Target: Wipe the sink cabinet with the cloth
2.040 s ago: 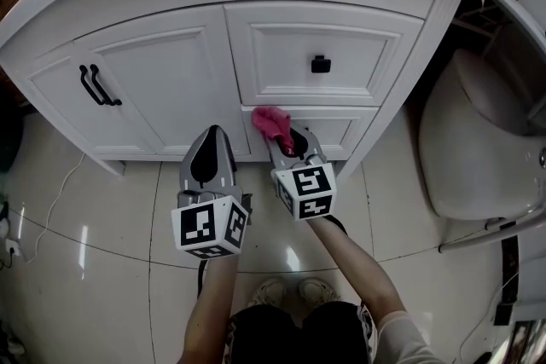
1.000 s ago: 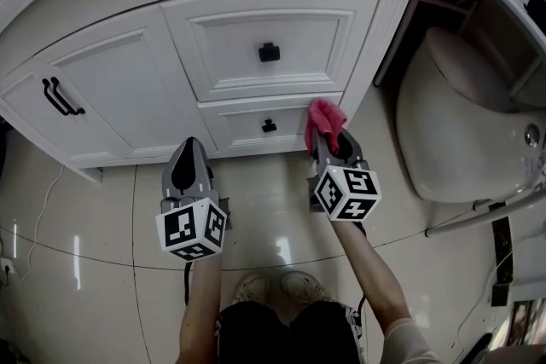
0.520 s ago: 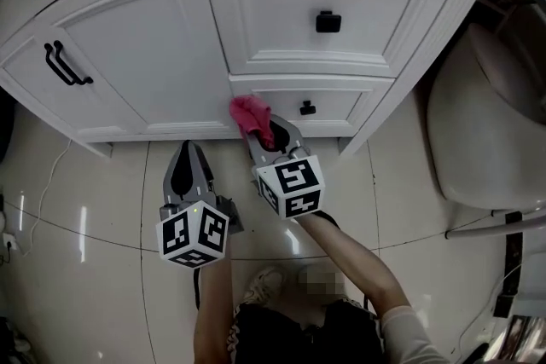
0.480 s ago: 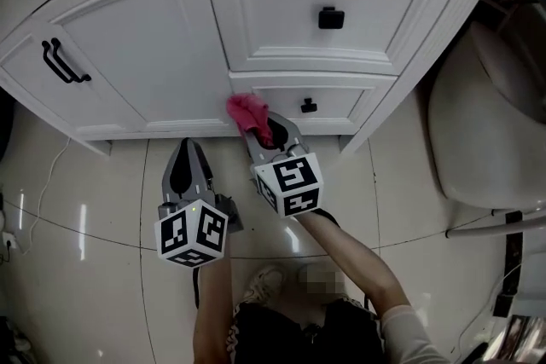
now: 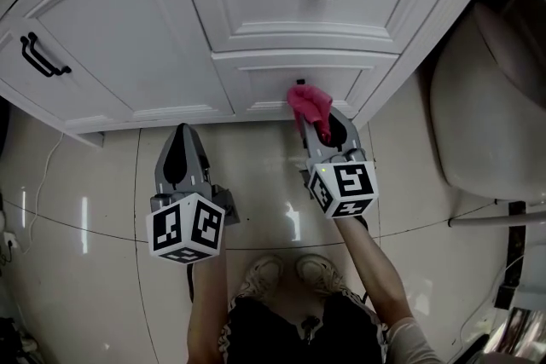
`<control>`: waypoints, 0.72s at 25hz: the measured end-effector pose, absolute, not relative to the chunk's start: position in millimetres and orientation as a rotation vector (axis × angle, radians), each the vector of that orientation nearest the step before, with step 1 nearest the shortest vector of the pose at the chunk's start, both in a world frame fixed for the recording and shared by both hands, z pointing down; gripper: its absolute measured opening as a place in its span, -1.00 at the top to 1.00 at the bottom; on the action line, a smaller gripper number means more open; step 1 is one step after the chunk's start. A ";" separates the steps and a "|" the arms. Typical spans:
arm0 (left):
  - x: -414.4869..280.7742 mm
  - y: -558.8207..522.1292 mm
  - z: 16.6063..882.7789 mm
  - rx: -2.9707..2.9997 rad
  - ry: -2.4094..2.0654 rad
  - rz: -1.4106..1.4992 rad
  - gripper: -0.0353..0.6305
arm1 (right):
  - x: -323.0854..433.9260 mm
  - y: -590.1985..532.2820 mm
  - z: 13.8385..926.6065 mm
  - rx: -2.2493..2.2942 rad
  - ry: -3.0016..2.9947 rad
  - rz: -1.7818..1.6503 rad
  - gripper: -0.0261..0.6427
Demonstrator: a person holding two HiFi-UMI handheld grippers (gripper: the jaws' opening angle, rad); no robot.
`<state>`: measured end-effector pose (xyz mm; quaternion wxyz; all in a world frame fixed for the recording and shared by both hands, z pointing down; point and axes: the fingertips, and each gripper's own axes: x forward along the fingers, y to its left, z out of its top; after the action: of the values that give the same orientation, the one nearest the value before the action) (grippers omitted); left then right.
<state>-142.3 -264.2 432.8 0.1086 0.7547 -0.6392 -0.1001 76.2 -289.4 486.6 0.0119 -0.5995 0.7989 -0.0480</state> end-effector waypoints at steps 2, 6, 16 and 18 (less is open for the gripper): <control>-136.8 -263.9 433.0 2.233 -1.873 -0.282 0.86 | 118.5 -287.8 492.1 -1.979 2.364 -0.195 0.72; -128.5 -263.3 435.7 2.256 -1.872 -0.244 0.86 | 194.9 -288.0 494.2 -2.113 2.215 -0.224 0.72; -122.2 -265.8 440.2 2.267 -1.877 -0.225 0.86 | 258.5 -268.7 494.1 -2.232 1.979 -0.290 0.72; -125.6 -265.6 441.2 2.260 -1.884 -0.229 0.86 | 225.2 -265.9 492.4 -2.157 2.033 -0.298 0.72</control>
<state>-125.6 -265.6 441.2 0.0949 0.7623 -0.6355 -0.0771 225.2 -265.9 492.4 0.0814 -0.7217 0.6801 -0.0997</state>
